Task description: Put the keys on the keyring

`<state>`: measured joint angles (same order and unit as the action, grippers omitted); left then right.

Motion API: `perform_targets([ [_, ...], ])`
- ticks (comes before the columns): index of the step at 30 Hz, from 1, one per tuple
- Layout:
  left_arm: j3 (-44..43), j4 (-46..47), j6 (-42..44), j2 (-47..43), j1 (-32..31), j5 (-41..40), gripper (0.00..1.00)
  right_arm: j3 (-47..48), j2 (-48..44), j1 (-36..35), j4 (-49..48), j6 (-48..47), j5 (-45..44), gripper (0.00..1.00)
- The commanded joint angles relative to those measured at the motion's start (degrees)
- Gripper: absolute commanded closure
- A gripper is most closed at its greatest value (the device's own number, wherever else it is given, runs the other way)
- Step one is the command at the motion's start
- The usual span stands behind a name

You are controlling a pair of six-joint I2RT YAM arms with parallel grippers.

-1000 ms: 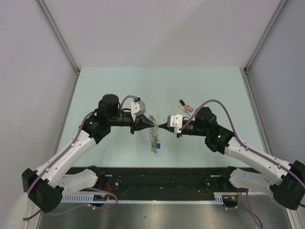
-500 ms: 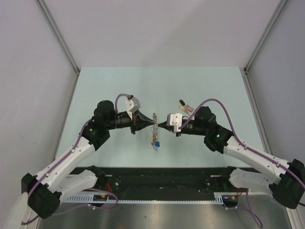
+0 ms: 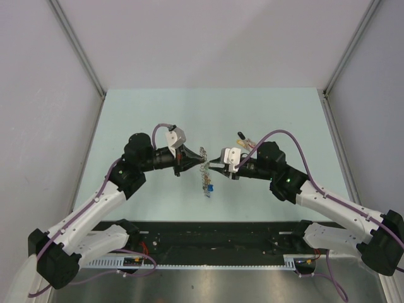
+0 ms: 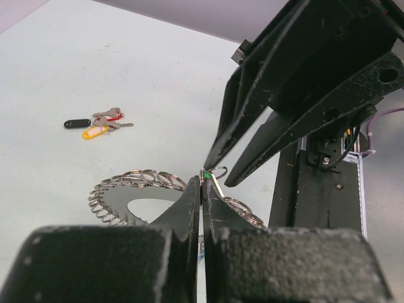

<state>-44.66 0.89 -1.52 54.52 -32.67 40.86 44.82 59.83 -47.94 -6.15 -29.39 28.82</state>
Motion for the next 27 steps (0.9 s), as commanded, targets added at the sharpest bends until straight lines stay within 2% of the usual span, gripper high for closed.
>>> perform_targets([
  [1, -1.5, 2.6, 0.6, -1.2, -0.6, -0.8, 1.00, 1.2, -0.9, -0.3, -3.8, 2.1, -3.6, 0.68],
  [15, 0.0, 4.9, -0.2, -3.7, -2.7, -7.7, 1.00, 1.2, -0.1, -0.5, -9.4, 10.7, -6.0, 0.66],
  [27, 0.1, 4.9, 0.5, -4.0, -4.2, -10.2, 1.00, 1.4, 1.3, -0.6, -10.7, 12.7, -7.4, 0.68],
])
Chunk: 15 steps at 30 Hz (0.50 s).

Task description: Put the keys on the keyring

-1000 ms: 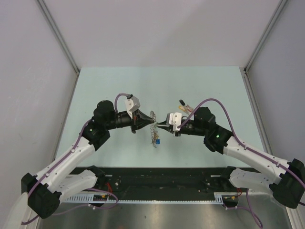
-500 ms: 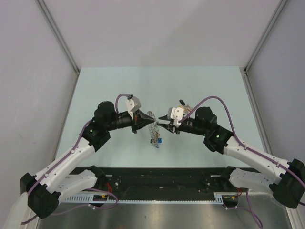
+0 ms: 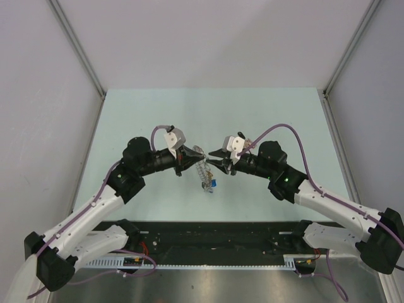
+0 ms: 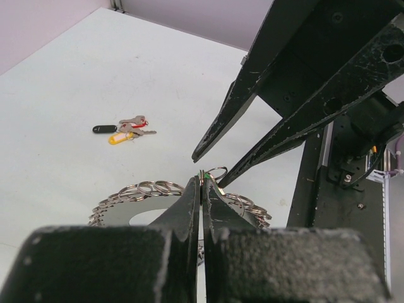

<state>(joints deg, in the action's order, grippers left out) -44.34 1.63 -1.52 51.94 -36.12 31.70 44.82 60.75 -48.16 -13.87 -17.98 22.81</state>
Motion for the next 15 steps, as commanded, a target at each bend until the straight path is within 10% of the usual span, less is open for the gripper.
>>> perform_targets([
  [1, -0.3, 4.2, 0.5, -1.3, -0.8, -0.9, 1.00, 1.4, 0.4, -0.4, -3.1, 1.4, -1.5, 0.70],
  [10, 0.0, 5.0, 0.3, -1.8, -1.0, -2.1, 0.99, 1.4, 0.5, -0.4, -2.9, 0.9, -1.3, 1.00],
  [15, 1.8, 8.7, -1.9, -2.9, -1.0, -5.4, 1.00, 1.5, 0.7, -0.5, -2.5, 0.0, -0.4, 1.00],
])
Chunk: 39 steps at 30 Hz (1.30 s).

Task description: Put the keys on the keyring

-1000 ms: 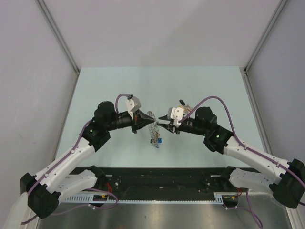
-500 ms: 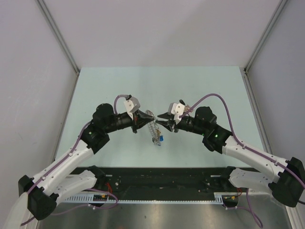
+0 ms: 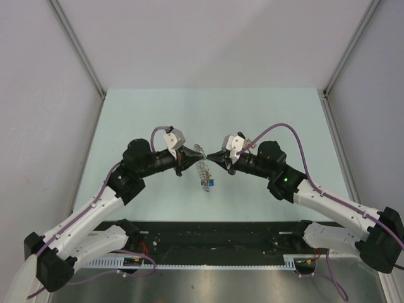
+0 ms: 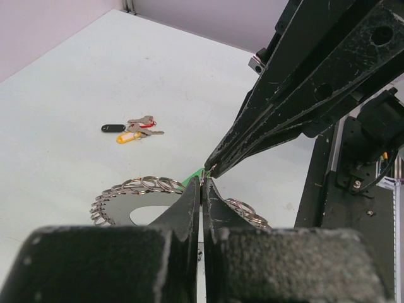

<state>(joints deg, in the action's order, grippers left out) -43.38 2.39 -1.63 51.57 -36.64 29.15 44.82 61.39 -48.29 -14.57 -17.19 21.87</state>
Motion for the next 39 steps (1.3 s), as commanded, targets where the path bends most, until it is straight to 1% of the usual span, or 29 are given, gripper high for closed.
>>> perform_targets([
  [1, 1.2, 8.8, -2.9, -2.8, -0.4, -3.9, 1.00, 1.4, 0.2, -0.5, -1.7, -1.2, 0.6, 1.00],
  [7, 5.4, 18.9, -9.3, -4.0, -0.5, -6.5, 1.00, 1.4, 1.2, -1.6, -2.2, -2.4, 1.0, 1.00],
  [10, 7.2, 23.1, -10.8, -3.9, -1.4, -7.8, 1.00, 1.4, 2.0, -2.3, -3.0, -2.4, 1.3, 1.00],
  [16, 9.1, 24.8, -11.6, -4.3, -2.0, -8.6, 1.00, 1.4, 1.5, -2.6, -1.8, -4.1, 0.2, 1.00],
  [17, 9.4, 24.0, -11.4, -4.9, -2.1, -8.5, 0.98, 1.4, 1.1, -2.6, -0.9, -4.9, -0.3, 1.00],
  [19, 9.5, 22.5, -10.5, -5.5, -2.0, -8.7, 0.91, 1.4, 0.4, -2.6, 0.0, -6.0, -0.6, 1.00],
  [20, 9.5, 20.5, -9.9, -6.0, -2.0, -8.8, 0.81, 1.4, 0.1, -2.6, 0.8, -7.0, -0.8, 1.00],
  [22, 8.8, 16.3, -7.6, -7.3, -1.9, -9.3, 0.73, 1.3, -0.5, -2.5, 1.9, -7.9, -0.9, 1.00],
  [23, 8.4, 14.7, -6.6, -7.6, -1.9, -9.2, 0.68, 1.4, -0.7, -2.5, 2.3, -8.8, -0.9, 1.00],
  [25, 6.7, 9.9, -3.5, -8.2, -1.4, -7.7, 0.64, 1.3, -1.2, -2.6, 3.3, -9.7, -0.4, 1.00],
  [26, 5.9, 8.2, -2.5, -8.0, -1.0, -6.6, 0.61, 1.4, -1.4, -2.6, 3.7, -10.5, -0.2, 1.00],
  [27, 5.1, 6.4, -0.6, -7.1, -0.6, -3.4, 0.60, 1.3, -1.5, -2.6, 3.9, -10.9, 0.1, 1.00],
  [28, 3.0, 2.7, 0.4, -6.3, 0.4, -1.7, 0.58, 1.4, -1.7, -2.6, 4.5, -11.4, 0.7, 1.00],
  [29, 1.9, 0.8, 2.7, -5.5, 0.9, 0.2, 0.57, 1.4, -1.9, -2.5, 4.8, -11.6, 1.1, 1.00],
  [30, 0.8, -1.2, 4.2, -3.4, 1.3, 4.3, 0.56, 1.4, -1.9, -2.6, 5.0, -12.2, 1.2, 1.00],
  [31, -1.9, -5.9, 5.5, -2.4, 1.7, 5.7, 0.55, 1.4, -2.0, -2.6, 5.5, -12.5, 1.7, 1.00],
  [33, -4.4, -10.1, 10.3, -0.1, 1.7, 9.6, 0.53, 1.4, -2.4, -2.6, 6.1, -13.4, 2.1, 1.00],
  [36, -8.8, -19.7, 17.1, 4.1, 1.7, 12.2, 0.52, 1.5, -2.9, -2.5, 7.4, -14.6, 2.9, 1.00],
  [39, -12.9, -25.1, 23.4, 7.4, 1.7, 14.8, 0.51, 1.4, -3.2, -2.5, 8.1, -15.1, 3.8, 1.00],
])
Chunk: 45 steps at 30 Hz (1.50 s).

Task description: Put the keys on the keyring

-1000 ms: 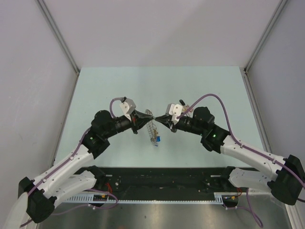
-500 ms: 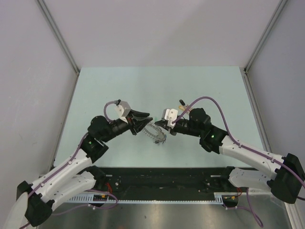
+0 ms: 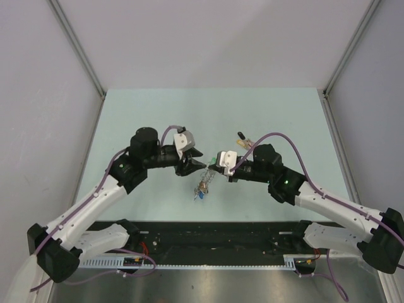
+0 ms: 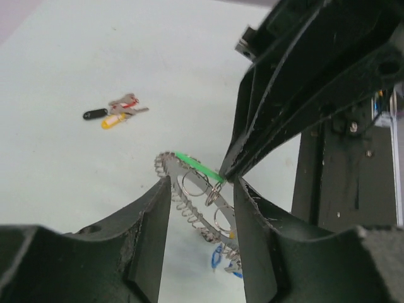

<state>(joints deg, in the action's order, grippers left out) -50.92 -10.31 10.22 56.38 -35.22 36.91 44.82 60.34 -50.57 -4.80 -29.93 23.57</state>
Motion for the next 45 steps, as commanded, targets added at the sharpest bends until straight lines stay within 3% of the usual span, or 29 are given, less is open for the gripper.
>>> perform_targets([
  [1, -5.9, -13.6, 13.0, 4.2, 0.2, 8.3, 0.51, 1.5, -2.3, -0.3, -1.7, -2.5, 2.3, 1.00],
  [8, -10.8, -21.2, 21.3, 10.1, 0.2, 14.9, 0.55, 2.1, -2.3, -0.3, -0.3, -3.0, 3.9, 1.00],
  [16, -13.0, -23.5, 23.1, 13.3, 0.2, 16.5, 0.65, 2.7, -1.9, -0.4, 0.8, -3.3, 5.2, 1.00],
  [32, -12.5, -24.0, 22.5, 15.4, -1.4, 15.7, 0.77, 2.8, -1.7, -0.4, 0.8, -3.1, 5.5, 1.00],
  [35, -12.6, -23.8, 22.0, 15.6, -1.4, 15.7, 0.85, 3.0, -1.5, -0.4, 0.8, -3.3, 5.4, 1.00],
  [37, -12.6, -23.5, 21.3, 15.3, -1.5, 15.2, 1.00, 3.0, -1.6, -0.4, 1.1, -3.4, 5.2, 1.00],
  [45, -8.1, -15.3, 13.5, 8.9, 0.2, 9.5, 1.00, 3.0, -3.7, -0.3, 4.1, -5.0, 0.3, 1.00],
])
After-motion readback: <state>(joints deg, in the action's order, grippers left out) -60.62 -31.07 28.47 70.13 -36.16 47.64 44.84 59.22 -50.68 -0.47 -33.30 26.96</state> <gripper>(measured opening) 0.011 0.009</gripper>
